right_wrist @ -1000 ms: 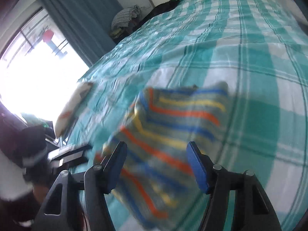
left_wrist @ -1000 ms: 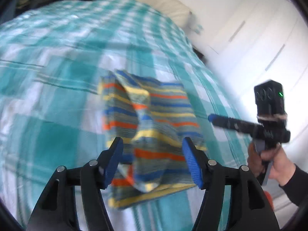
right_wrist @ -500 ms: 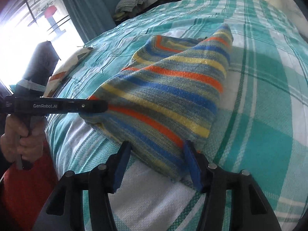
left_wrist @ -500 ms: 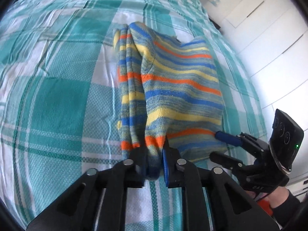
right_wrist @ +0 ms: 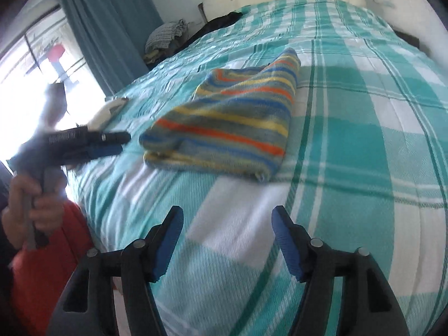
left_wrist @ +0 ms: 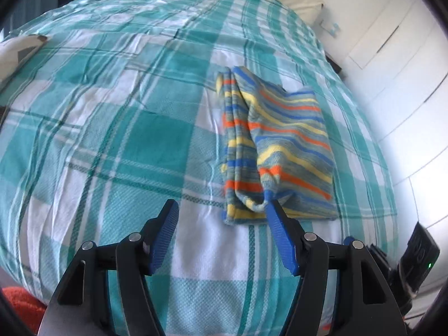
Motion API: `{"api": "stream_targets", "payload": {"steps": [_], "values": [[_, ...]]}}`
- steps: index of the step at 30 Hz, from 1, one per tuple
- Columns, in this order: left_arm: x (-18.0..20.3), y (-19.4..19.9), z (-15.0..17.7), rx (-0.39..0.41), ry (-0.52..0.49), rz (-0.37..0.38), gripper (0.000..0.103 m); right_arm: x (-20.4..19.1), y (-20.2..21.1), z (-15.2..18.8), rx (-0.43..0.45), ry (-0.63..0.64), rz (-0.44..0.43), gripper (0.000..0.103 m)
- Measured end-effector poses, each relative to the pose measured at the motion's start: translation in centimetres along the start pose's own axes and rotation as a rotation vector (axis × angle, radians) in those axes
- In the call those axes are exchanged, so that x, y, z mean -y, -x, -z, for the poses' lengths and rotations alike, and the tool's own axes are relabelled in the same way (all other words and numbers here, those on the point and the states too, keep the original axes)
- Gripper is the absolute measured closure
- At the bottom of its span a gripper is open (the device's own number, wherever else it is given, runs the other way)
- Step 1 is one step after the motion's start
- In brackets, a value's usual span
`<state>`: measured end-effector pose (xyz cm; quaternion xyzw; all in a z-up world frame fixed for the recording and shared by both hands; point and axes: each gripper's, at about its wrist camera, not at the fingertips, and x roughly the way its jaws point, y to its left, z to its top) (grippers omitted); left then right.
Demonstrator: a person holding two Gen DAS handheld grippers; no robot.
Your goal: Fold small clothes
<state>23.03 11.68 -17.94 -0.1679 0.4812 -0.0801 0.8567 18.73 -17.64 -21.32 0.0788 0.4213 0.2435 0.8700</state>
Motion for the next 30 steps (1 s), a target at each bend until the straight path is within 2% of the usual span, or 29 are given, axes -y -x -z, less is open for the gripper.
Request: {"api": "stream_targets", "payload": {"steps": [3,7,9,12,14,16,19,21,23,24,25,27,29,30], "values": [[1.0,0.0,-1.4,0.024,-0.017,-0.007,0.036,0.4,0.7,0.7,0.027,0.019,0.021,0.038],[3.4,0.1,-5.1,0.081,-0.053,0.054,0.031,2.6,1.6,-0.1,0.075,-0.07,0.063,0.038],[4.6,-1.1,-6.4,0.068,-0.088,0.069,0.03,3.9,1.6,-1.0,0.074,-0.129,0.083,0.038],[6.2,-4.8,-7.6,0.024,-0.17,0.01,0.03,4.7,1.2,-3.8,0.055,-0.14,0.087,0.038],[6.1,-7.7,-7.7,-0.033,-0.176,-0.03,0.039,4.1,1.1,-6.1,0.074,-0.092,0.089,0.039],[4.9,-11.1,-7.5,-0.116,-0.146,-0.065,0.091,3.0,0.4,-8.9,0.091,-0.028,0.069,0.039],[3.6,-11.8,-7.5,-0.106,-0.1,-0.029,0.093,1.8,-1.8,-12.0,0.088,0.04,0.015,0.038],[3.2,-11.2,-7.7,-0.086,-0.092,-0.021,0.094,2.0,-4.6,-12.8,0.039,0.054,-0.013,0.038],[2.9,-10.8,-7.8,-0.088,-0.118,-0.022,0.093,3.1,-8.6,-12.0,-0.099,0.047,-0.009,0.038],[3.0,-10.6,-7.8,-0.096,-0.134,-0.017,0.092,3.4,-9.4,-11.6,-0.125,0.055,0.007,0.038],[3.3,-10.2,-7.7,-0.107,-0.161,-0.022,0.089,3.4,-9.2,-11.3,-0.12,0.078,0.03,0.038],[3.9,-9.1,-7.9,-0.1,-0.213,-0.054,0.087,3.5,-7.7,-11.7,-0.1,0.077,-0.001,0.038],[4.5,-7.7,-8.7,-0.046,-0.246,-0.054,0.069,3.9,-5.5,-12.8,-0.043,0.046,-0.035,0.038],[4.6,-7.5,-9.2,-0.03,-0.244,-0.048,0.051,4.3,-4.5,-13.7,-0.003,0.036,-0.044,0.038]]}}
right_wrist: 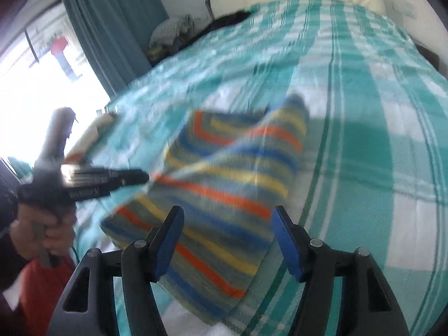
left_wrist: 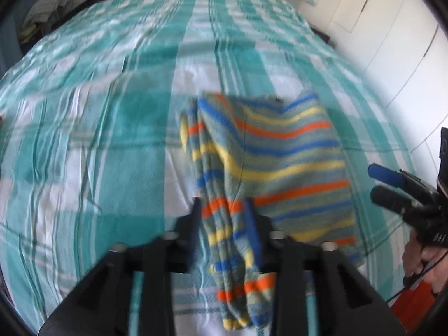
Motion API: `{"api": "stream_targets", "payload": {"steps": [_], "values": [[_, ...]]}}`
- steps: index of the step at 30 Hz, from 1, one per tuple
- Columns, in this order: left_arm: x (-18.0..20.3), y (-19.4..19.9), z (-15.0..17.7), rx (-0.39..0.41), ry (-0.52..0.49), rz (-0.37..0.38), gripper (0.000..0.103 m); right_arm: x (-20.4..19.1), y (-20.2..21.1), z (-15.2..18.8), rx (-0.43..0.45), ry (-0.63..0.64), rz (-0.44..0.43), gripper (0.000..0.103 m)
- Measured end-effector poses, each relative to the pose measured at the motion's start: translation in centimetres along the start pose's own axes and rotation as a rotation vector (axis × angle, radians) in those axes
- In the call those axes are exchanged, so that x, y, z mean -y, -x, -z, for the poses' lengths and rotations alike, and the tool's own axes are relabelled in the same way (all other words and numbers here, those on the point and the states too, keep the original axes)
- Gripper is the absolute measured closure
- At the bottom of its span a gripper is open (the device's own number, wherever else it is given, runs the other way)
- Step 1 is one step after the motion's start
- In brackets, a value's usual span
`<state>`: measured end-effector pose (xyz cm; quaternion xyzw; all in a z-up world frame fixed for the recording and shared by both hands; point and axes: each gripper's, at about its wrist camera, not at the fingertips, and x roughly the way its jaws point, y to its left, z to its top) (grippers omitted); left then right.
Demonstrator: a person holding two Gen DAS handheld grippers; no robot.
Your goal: Fold small clothes
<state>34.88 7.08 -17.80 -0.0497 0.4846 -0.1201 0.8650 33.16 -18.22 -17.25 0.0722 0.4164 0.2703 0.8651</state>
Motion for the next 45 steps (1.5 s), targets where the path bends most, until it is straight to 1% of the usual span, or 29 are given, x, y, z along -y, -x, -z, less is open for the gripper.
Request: {"api": "stream_targets", "payload": {"steps": [1,3,5,6,7,8,9,10,12,14,16,18,19,21,22,23,25,26,29,31,33,35,37,39,41,42,43,44,45], "values": [[0.1,0.0,-0.9,0.03,0.01,-0.001,0.042,0.3,0.6,-0.9,0.026,-0.009,-0.003,0.038],[0.1,-1.2,-2.3,0.036,0.029,-0.015,0.041,0.9,0.5,-2.7,0.046,-0.028,-0.017,0.038],[-0.4,-3.7,-3.1,-0.015,0.059,-0.029,0.041,1.3,-1.2,-4.4,0.041,-0.025,-0.011,0.038],[-0.9,-5.3,-3.2,-0.055,0.081,-0.053,0.049,1.6,-2.8,-5.2,0.016,-0.031,-0.015,0.038],[-1.8,-7.0,-3.1,-0.101,0.112,-0.073,0.051,2.1,-4.7,-5.3,-0.031,-0.048,-0.016,0.038],[-2.7,-7.7,-3.0,-0.113,0.153,-0.043,0.051,2.6,-6.6,-5.4,-0.09,-0.067,-0.014,0.038],[-3.5,-7.3,-2.9,-0.1,0.201,-0.007,0.053,3.0,-8.7,-4.9,-0.162,-0.077,0.009,0.038],[-3.8,-6.6,-2.9,-0.091,0.222,-0.001,0.054,2.7,-9.1,-4.6,-0.167,-0.052,0.047,0.038],[-4.0,-4.1,-2.4,-0.042,0.226,0.009,0.053,1.1,-8.1,-4.3,-0.134,0.024,0.093,0.038],[-3.3,-0.9,-1.2,0.021,0.192,0.016,0.043,-0.3,-5.2,-3.8,-0.07,0.033,0.057,0.038],[-2.4,1.2,0.4,0.063,0.175,0.016,0.028,-1.1,-2.3,-2.6,0.0,0.041,0.05,0.037],[-1.3,2.0,2.4,0.077,0.145,-0.008,0.019,-1.5,-0.1,-0.9,0.051,0.037,0.068,0.028],[-0.8,1.7,3.5,0.072,0.128,-0.033,0.018,-1.5,0.9,0.6,0.062,0.028,0.094,0.025],[-0.9,0.3,5.7,0.03,0.128,-0.073,0.019,-1.1,1.4,2.5,0.04,0.02,0.136,0.025],[-1.6,-0.4,6.5,0.007,0.147,-0.085,0.019,-0.9,1.4,3.6,0.006,0.014,0.156,0.025],[-2.5,-0.7,7.7,0.007,0.181,-0.078,0.019,-0.6,1.7,4.5,-0.024,0.003,0.173,0.025],[-3.4,0.5,8.8,0.06,0.227,-0.036,0.019,-0.2,2.3,5.3,-0.03,-0.011,0.2,0.025],[-3.5,1.1,8.7,0.072,0.232,-0.035,0.019,-0.2,3.1,5.8,-0.016,-0.014,0.228,0.025],[-3.3,3.1,7.5,0.16,0.214,-0.059,0.018,0.7,4.8,6.9,0.053,-0.045,0.315,0.025],[-4.0,4.1,6.6,0.213,0.242,-0.084,0.009,1.9,5.2,7.2,0.089,-0.102,0.385,0.025],[-4.9,4.0,6.3,0.231,0.275,-0.084,0.007,3.3,5.3,7.5,0.101,-0.168,0.448,0.025],[-6.2,2.7,6.5,0.216,0.291,-0.114,0.007,5.3,5.3,8.3,0.106,-0.256,0.491,0.025],[-6.9,1.0,7.4,0.181,0.288,-0.173,0.007,7.0,5.2,9.2,0.087,-0.325,0.519,0.025],[-7.5,-0.4,8.1,0.145,0.307,-0.191,0.007,8.5,5.1,10.5,0.085,-0.392,0.498,0.024],[-7.3,-0.6,7.0,0.191,0.301,-0.204,0.006,8.5,5.1,10.8,0.12,-0.372,0.473,0.013],[-7.3,-0.6,6.4,0.206,0.289,-0.207,0.002,8.3,4.8,10.9,0.119,-0.354,0.474,0.01],[-7.3,-1.5,5.3,0.225,0.279,-0.21,0.0,8.0,4.3,10.8,0.107,-0.326,0.482,0.004],[-7.5,-2.3,4.9,0.224,0.278,-0.219,0.0,7.9,3.9,10.7,0.094,-0.306,0.492,0.0],[-7.9,-3.9,4.3,0.185,0.272,-0.244,0.0,7.7,3.3,10.4,0.075,-0.285,0.508,0.0]]}}
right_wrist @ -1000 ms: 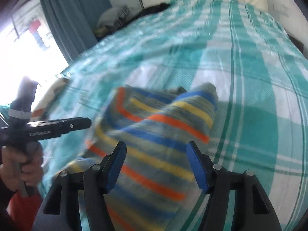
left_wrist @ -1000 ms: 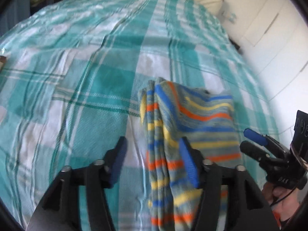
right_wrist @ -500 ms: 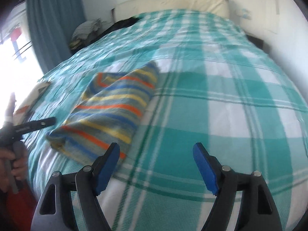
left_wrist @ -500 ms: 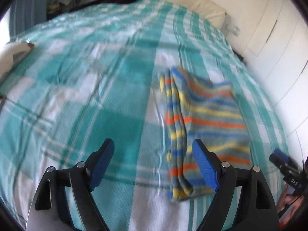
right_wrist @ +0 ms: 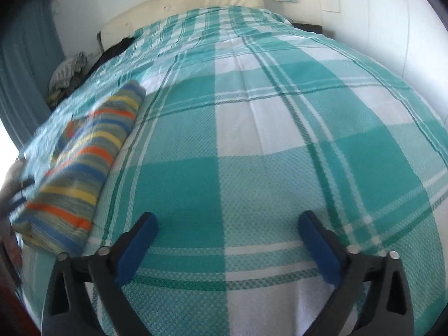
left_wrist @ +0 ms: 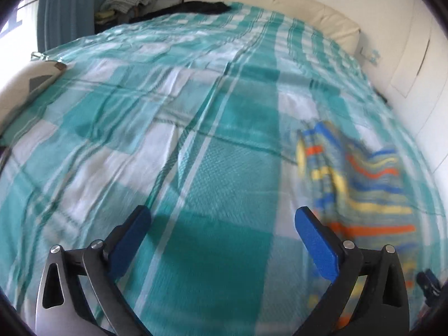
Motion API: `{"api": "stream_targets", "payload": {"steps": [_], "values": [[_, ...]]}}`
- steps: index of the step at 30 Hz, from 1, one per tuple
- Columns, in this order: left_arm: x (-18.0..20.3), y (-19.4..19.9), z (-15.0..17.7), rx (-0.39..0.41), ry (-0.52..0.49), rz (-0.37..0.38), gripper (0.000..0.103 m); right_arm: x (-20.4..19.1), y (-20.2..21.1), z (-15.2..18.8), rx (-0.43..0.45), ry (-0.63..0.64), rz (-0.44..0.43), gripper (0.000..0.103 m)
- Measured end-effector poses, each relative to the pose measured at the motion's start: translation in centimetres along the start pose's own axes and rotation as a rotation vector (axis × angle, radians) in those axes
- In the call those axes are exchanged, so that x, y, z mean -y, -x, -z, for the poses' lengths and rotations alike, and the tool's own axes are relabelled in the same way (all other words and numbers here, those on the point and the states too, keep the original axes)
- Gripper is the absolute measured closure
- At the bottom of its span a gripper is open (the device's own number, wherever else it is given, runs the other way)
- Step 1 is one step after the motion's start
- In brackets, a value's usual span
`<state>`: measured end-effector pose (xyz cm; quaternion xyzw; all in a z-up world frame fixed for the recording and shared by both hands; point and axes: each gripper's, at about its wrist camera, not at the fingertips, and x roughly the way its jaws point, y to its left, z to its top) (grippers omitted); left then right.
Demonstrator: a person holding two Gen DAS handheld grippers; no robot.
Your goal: Fold small clothes
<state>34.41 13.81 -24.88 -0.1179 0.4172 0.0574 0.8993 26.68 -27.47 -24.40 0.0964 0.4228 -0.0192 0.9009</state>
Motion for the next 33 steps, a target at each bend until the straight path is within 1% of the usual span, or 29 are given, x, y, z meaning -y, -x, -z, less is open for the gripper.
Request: {"api": "stream_targets", "payload": {"steps": [1,2,4,5,6,10,13,17,23,30,33], "values": [[0.6,-2.1,0.0,-0.075,-0.053,-0.055,0.0,-0.3,-0.3,0.0,-0.01,0.017,0.022,0.0],[1.1,-2.1,0.1,-0.069,-0.089,-0.084,0.0,-0.5,-0.5,-0.1,-0.016,0.028,0.036,0.0],[2.2,-1.5,0.4,-0.033,-0.141,-0.147,0.0,-0.6,-0.7,-0.1,-0.018,0.03,0.037,0.0],[2.3,-1.5,0.5,-0.031,-0.148,-0.155,0.0,-0.5,-0.8,-0.1,-0.016,0.023,0.029,0.0],[2.2,-1.6,0.5,-0.033,-0.145,-0.152,0.0,-0.5,-0.5,0.1,-0.013,0.019,0.023,0.0],[1.1,-1.6,0.3,-0.043,-0.099,-0.096,0.0,-0.7,-0.4,0.4,-0.007,0.024,0.028,0.0],[1.3,-1.4,0.4,-0.041,-0.112,-0.111,0.0,-0.8,-0.5,0.4,-0.006,0.029,0.036,0.0],[1.7,-1.4,0.3,-0.041,-0.113,-0.109,0.0,-1.0,-0.6,0.4,-0.013,0.036,0.046,0.0],[1.5,-1.4,0.4,-0.04,-0.114,-0.111,0.0,-1.6,-0.8,0.3,-0.033,0.066,0.091,0.0],[1.5,-1.4,0.4,-0.04,-0.113,-0.11,0.0,-2.3,-1.0,0.5,-0.039,0.095,0.141,0.0],[1.5,-1.4,0.4,-0.04,-0.113,-0.11,0.0,-2.3,-1.0,0.5,-0.041,0.095,0.148,0.0]]}}
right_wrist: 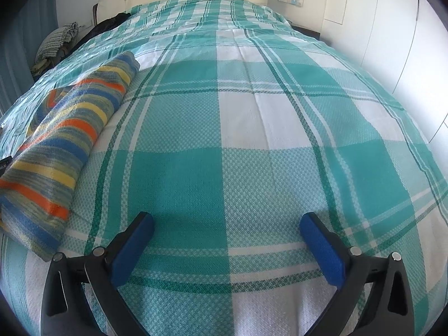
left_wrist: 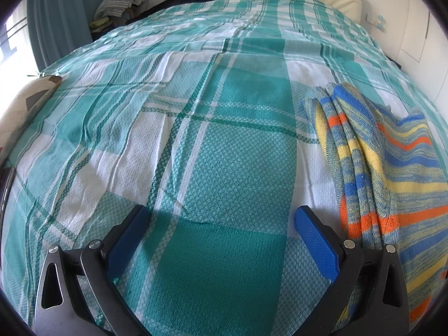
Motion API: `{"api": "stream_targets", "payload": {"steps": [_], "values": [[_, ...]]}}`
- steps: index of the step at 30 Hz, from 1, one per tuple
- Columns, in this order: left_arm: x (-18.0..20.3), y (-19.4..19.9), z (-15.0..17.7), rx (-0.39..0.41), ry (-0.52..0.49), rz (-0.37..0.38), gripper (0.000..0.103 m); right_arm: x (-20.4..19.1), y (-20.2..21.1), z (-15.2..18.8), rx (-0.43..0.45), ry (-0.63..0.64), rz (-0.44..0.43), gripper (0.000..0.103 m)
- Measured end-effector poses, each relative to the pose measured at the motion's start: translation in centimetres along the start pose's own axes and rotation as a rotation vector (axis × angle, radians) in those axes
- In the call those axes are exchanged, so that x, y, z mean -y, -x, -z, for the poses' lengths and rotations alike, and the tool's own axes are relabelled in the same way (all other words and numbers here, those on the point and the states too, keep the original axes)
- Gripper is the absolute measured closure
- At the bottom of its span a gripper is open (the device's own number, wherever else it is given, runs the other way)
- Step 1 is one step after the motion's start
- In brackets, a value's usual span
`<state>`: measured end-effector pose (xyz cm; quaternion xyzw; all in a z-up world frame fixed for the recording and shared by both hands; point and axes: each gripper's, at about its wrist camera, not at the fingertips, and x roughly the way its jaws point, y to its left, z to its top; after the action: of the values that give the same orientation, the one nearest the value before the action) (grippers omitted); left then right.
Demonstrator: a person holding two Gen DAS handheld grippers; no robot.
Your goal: Fold small clothes
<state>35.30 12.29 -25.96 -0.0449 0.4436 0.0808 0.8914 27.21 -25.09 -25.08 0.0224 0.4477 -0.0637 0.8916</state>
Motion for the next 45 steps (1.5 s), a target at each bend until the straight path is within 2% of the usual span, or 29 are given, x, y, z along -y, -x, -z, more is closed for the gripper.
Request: {"api": "stream_targets", "payload": {"steps": [45], "values": [[0.02,0.08,0.06,0.002,-0.002,0.001,0.0,0.09,-0.01,0.05,0.007,-0.005,-0.008,0.0]]}}
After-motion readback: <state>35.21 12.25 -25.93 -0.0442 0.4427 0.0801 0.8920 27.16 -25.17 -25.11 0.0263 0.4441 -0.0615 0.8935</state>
